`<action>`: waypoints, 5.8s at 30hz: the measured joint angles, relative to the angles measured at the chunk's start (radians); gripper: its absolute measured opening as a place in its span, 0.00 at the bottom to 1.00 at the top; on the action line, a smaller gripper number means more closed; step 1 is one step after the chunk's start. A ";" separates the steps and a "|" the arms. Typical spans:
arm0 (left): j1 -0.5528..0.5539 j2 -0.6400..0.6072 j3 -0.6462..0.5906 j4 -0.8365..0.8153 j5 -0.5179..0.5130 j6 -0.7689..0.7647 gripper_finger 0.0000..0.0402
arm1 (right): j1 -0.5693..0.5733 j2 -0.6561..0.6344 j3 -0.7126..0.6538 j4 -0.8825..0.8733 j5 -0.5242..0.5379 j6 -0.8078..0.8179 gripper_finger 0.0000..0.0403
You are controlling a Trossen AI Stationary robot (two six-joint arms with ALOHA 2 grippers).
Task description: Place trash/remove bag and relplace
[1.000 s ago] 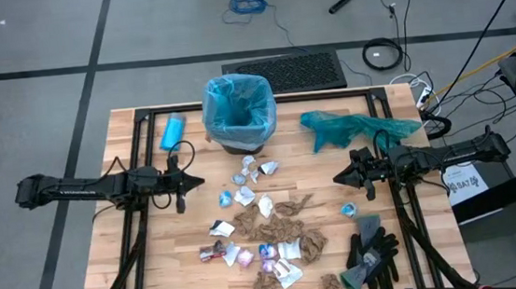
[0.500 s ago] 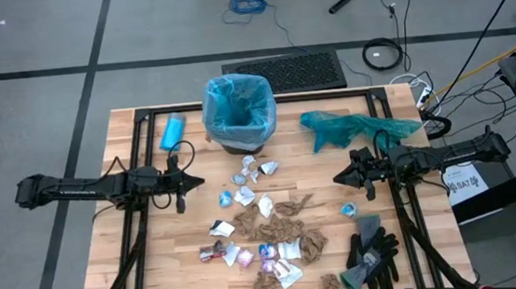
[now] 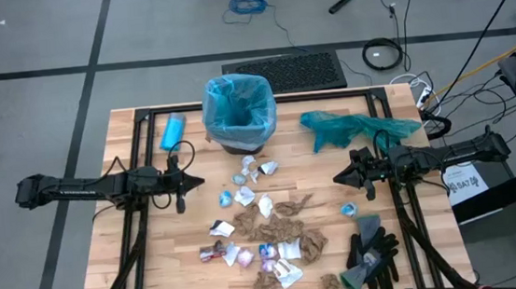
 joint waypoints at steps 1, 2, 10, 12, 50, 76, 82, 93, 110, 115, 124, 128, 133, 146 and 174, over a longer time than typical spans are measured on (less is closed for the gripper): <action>0.000 0.000 0.000 0.000 0.000 0.000 0.04 | 0.000 0.000 0.000 0.000 0.000 0.000 0.00; 0.000 0.000 0.000 0.000 0.000 0.000 0.04 | 0.000 0.000 0.000 0.000 0.000 0.000 0.00; 0.000 0.000 0.000 0.000 0.000 0.000 0.04 | 0.000 0.000 0.000 0.000 0.000 0.000 0.00; 0.000 0.000 0.000 0.000 0.000 0.000 0.04 | 0.000 0.000 0.000 0.000 0.000 0.000 0.00; -0.001 0.046 0.006 -0.023 0.214 0.969 0.04 | 0.000 0.000 0.000 0.000 0.000 0.000 0.00; -0.001 0.046 0.007 -0.016 0.125 0.969 0.04 | 0.000 0.000 0.000 0.000 0.000 0.000 0.00; -0.001 0.046 0.007 0.026 0.123 0.736 0.04 | 0.000 0.000 0.000 0.000 0.000 0.000 0.00; -0.001 0.046 0.008 0.091 0.060 0.290 0.04 | 0.000 0.000 0.000 0.000 0.000 0.000 0.00; -0.001 0.046 0.008 0.083 0.072 0.283 0.04 | 0.000 0.000 0.000 0.000 0.000 0.000 0.00; -0.001 0.046 0.008 0.087 0.075 0.010 0.04 | 0.000 0.000 0.000 0.000 0.000 0.000 0.00; -0.002 0.046 0.008 0.087 0.079 -0.565 0.04 | 0.000 0.000 0.000 0.000 0.000 0.000 0.00; -0.001 0.046 0.008 0.087 0.079 -0.703 0.04 | 0.000 0.000 0.000 0.000 0.000 0.000 0.00; -0.001 0.046 0.007 0.083 0.075 -0.760 0.04 | 0.000 0.000 0.000 0.000 0.000 0.000 0.00; -0.002 0.046 0.112 0.051 0.134 -0.656 0.04 | 0.000 0.000 0.000 0.000 0.000 0.000 0.00; -0.401 0.782 0.986 -0.708 -0.267 -0.915 0.01 | 0.000 0.000 0.000 0.000 0.000 0.000 0.00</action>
